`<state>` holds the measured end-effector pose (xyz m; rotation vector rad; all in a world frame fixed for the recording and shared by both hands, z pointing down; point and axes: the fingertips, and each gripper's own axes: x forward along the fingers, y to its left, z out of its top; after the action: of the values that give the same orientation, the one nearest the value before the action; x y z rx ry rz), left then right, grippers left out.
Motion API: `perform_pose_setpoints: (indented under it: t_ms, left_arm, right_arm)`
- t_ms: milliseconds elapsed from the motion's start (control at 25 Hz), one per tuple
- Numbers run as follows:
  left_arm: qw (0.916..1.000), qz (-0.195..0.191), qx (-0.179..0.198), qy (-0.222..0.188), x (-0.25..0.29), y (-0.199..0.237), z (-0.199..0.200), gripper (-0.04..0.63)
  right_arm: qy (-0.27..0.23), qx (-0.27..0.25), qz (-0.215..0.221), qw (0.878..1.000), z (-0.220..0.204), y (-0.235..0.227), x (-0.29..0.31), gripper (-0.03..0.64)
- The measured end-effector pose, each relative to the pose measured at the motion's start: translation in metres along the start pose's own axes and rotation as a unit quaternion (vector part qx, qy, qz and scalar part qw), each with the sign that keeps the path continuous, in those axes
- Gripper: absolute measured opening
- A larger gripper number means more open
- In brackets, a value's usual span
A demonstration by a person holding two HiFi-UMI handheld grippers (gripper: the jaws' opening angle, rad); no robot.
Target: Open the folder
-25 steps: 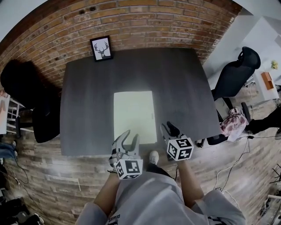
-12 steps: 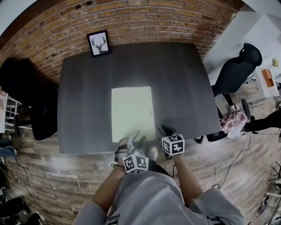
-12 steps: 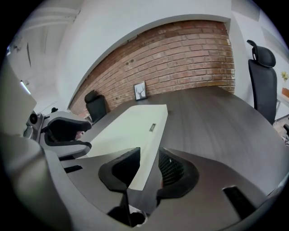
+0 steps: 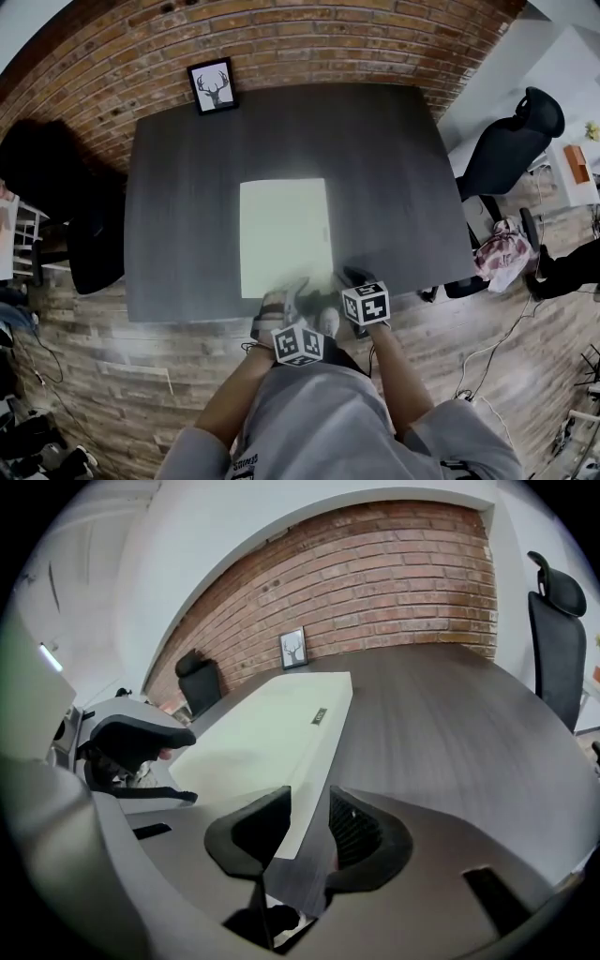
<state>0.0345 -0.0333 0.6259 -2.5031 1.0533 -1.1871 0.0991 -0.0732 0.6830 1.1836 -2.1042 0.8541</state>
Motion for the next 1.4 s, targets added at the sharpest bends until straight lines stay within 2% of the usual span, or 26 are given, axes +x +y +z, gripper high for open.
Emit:
perform_pose_setpoints:
  t_ms: [480, 920, 1080, 1200, 1400]
  left_arm:
    - [0.9958, -0.041, 0.081, 0.008, 0.018, -0.038, 0.002, 0.196]
    - [0.9934, -0.027, 0.107, 0.032, 0.029, -0.044, -0.003, 0.188]
    - [0.994, -0.018, 0.107, 0.017, 0.023, -0.044, 0.005, 0.159]
    - [0.9933, -0.013, 0.114, 0.013, 0.02, -0.048, 0.006, 0.113]
    - [0.9961, 0.007, 0.088, -0.001, 0.011, -0.042, 0.015, 0.03]
  right_arm:
    - [0.004, -0.005, -0.002, 1.0, 0.0, 0.002, 0.002, 0.101]
    - [0.006, -0.013, 0.0, 1.0, 0.0, 0.001, 0.001, 0.101]
    - [0.007, -0.015, 0.003, 1.0, 0.0, 0.0, 0.001, 0.101]
    - [0.007, -0.015, 0.004, 1.0, 0.0, 0.0, 0.002, 0.101]
    - [0.008, -0.019, 0.004, 1.0, -0.001, 0.001, 0.002, 0.102]
